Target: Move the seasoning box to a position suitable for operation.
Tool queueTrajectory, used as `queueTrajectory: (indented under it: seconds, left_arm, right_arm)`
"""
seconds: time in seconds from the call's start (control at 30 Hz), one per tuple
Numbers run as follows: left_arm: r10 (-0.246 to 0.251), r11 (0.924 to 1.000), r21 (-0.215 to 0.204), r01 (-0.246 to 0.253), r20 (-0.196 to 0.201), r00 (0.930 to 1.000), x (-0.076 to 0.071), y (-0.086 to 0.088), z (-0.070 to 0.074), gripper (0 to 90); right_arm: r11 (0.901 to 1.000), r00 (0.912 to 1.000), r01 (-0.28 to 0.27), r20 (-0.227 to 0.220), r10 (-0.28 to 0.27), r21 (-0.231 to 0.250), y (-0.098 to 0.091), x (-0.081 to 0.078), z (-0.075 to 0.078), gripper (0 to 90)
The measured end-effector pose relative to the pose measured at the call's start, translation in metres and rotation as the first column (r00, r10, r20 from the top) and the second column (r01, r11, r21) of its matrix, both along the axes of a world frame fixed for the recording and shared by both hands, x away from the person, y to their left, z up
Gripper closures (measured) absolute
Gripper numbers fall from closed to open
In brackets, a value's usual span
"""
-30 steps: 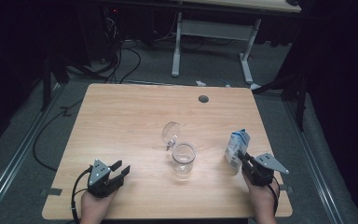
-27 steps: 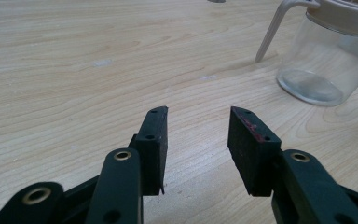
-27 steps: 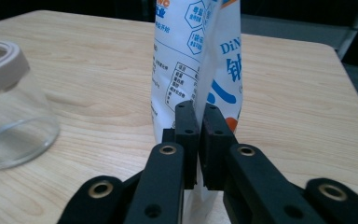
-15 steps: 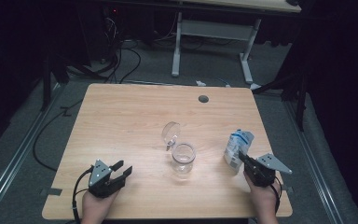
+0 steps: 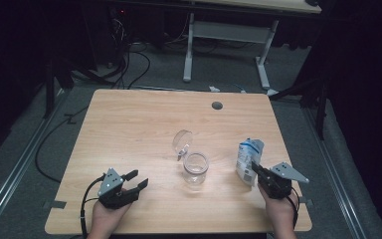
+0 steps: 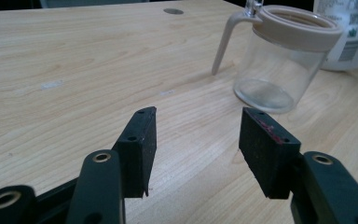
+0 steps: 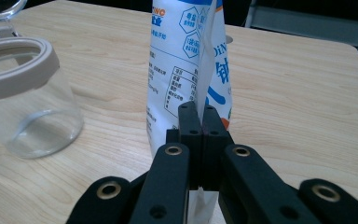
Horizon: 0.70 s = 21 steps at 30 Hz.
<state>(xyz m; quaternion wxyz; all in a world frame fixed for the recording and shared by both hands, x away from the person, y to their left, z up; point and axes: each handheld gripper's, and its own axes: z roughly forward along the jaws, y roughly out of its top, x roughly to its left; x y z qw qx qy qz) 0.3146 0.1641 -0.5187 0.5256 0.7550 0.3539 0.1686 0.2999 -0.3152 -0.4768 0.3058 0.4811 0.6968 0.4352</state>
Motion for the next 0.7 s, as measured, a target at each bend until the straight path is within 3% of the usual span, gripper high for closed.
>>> queueTrajectory:
  seconds: [0.1, 0.37, 0.6, 0.7]
  left_arm:
    - [-0.018, 0.9997, 0.015, 0.018, 0.013, 0.9998, -0.003, 0.002, -0.002, 47.9]
    - [-0.030, 0.9995, 0.003, 0.030, 0.010, 0.9995, -0.007, 0.003, -0.003, 48.1]
    - [-0.006, 1.0000, -0.002, 0.006, 0.006, 1.0000, -0.004, 0.003, -0.004, 46.2]
    - [0.008, 0.9996, -0.026, -0.009, -0.019, 0.9998, -0.002, 0.006, -0.004, 45.6]
  right_arm:
    - [0.9999, 0.9996, -0.008, -0.026, 0.008, 0.008, 0.002, 0.001, 0.005, 90.0]
    - [0.9986, 0.9956, -0.033, -0.089, 0.029, -0.041, 0.010, 0.001, 0.029, 90.0]
    - [0.9991, 0.9910, -0.041, -0.128, 0.040, -0.012, 0.006, 0.002, 0.036, 90.0]
    - [0.9987, 0.9879, -0.045, -0.150, 0.041, -0.022, 0.007, 0.004, 0.037, 90.0]
